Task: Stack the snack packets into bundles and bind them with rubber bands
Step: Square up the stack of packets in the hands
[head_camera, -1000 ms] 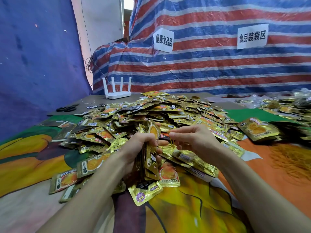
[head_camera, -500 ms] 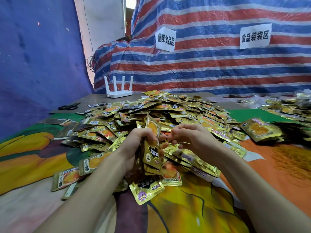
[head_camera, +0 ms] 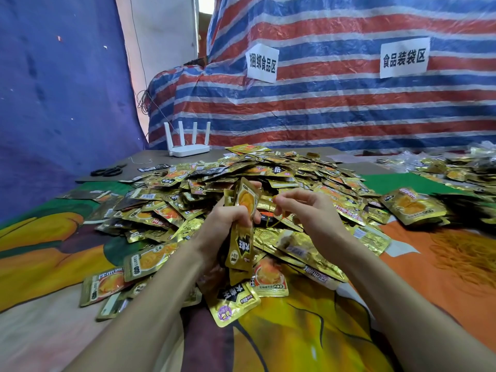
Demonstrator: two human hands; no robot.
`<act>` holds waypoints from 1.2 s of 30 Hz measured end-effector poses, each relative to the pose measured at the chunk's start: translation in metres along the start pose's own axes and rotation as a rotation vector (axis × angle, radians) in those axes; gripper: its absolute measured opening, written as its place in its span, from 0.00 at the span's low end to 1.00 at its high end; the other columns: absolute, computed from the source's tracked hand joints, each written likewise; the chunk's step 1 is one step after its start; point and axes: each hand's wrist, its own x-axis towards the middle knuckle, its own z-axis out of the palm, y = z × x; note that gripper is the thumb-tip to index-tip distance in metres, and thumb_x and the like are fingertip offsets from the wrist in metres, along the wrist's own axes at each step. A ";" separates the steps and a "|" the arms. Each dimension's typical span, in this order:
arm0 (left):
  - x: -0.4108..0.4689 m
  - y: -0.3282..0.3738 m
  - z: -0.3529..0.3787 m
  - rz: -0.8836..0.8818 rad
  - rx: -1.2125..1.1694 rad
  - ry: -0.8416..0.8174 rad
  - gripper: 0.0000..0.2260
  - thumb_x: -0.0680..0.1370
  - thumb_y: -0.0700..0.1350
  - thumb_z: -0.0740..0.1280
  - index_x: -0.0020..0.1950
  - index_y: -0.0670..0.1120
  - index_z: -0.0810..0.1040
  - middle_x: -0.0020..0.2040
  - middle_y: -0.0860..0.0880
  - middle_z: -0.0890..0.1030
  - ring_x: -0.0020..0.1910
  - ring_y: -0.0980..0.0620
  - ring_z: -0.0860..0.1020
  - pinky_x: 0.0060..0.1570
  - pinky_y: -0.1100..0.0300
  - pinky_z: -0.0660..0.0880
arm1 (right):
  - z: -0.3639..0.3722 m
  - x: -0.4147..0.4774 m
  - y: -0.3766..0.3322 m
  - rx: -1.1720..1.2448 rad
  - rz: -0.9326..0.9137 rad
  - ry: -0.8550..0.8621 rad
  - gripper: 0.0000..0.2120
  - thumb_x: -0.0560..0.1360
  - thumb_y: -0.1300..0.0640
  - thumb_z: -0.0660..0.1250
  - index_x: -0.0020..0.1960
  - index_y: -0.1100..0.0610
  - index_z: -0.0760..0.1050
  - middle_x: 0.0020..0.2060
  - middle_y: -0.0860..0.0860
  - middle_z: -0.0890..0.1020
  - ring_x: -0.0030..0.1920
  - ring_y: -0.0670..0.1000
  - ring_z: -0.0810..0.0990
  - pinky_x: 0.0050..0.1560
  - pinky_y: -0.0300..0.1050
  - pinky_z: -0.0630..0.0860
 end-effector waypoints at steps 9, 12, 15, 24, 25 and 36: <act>-0.003 0.002 0.003 0.025 -0.130 -0.070 0.14 0.65 0.38 0.63 0.47 0.43 0.82 0.45 0.41 0.79 0.42 0.46 0.80 0.43 0.56 0.78 | 0.007 -0.004 -0.001 0.027 0.011 -0.052 0.04 0.77 0.60 0.72 0.44 0.56 0.84 0.38 0.51 0.87 0.37 0.42 0.83 0.38 0.36 0.72; -0.002 0.003 0.005 -0.012 -0.187 -0.090 0.14 0.65 0.37 0.62 0.49 0.42 0.76 0.45 0.40 0.74 0.39 0.48 0.79 0.38 0.58 0.77 | 0.006 -0.003 0.001 0.042 0.051 -0.049 0.04 0.77 0.61 0.71 0.44 0.57 0.83 0.35 0.48 0.85 0.36 0.44 0.81 0.39 0.37 0.72; 0.000 0.004 0.001 0.017 -0.299 -0.033 0.14 0.64 0.37 0.62 0.46 0.47 0.79 0.39 0.46 0.76 0.41 0.49 0.74 0.43 0.54 0.69 | 0.004 0.001 0.001 0.137 0.155 -0.125 0.06 0.77 0.61 0.70 0.41 0.59 0.82 0.36 0.51 0.80 0.40 0.49 0.76 0.41 0.42 0.68; 0.002 0.005 -0.007 0.053 -0.688 -0.083 0.21 0.67 0.37 0.54 0.58 0.47 0.73 0.40 0.45 0.71 0.38 0.49 0.71 0.43 0.55 0.74 | 0.003 -0.005 -0.011 1.021 0.220 -0.261 0.09 0.68 0.64 0.60 0.38 0.61 0.80 0.28 0.50 0.72 0.32 0.51 0.76 0.49 0.49 0.80; 0.002 0.004 -0.006 0.042 -0.696 -0.097 0.20 0.67 0.38 0.54 0.56 0.46 0.76 0.39 0.45 0.72 0.37 0.48 0.72 0.43 0.55 0.75 | 0.005 -0.005 -0.011 1.004 0.212 -0.264 0.12 0.69 0.66 0.61 0.46 0.62 0.83 0.28 0.50 0.73 0.29 0.49 0.75 0.45 0.48 0.82; 0.002 0.000 -0.002 0.019 -0.132 0.395 0.20 0.76 0.36 0.66 0.68 0.40 0.75 0.53 0.37 0.78 0.44 0.46 0.81 0.32 0.53 0.82 | 0.017 -0.011 -0.001 0.165 0.021 -0.210 0.31 0.70 0.59 0.79 0.71 0.49 0.75 0.56 0.56 0.85 0.50 0.59 0.87 0.39 0.56 0.85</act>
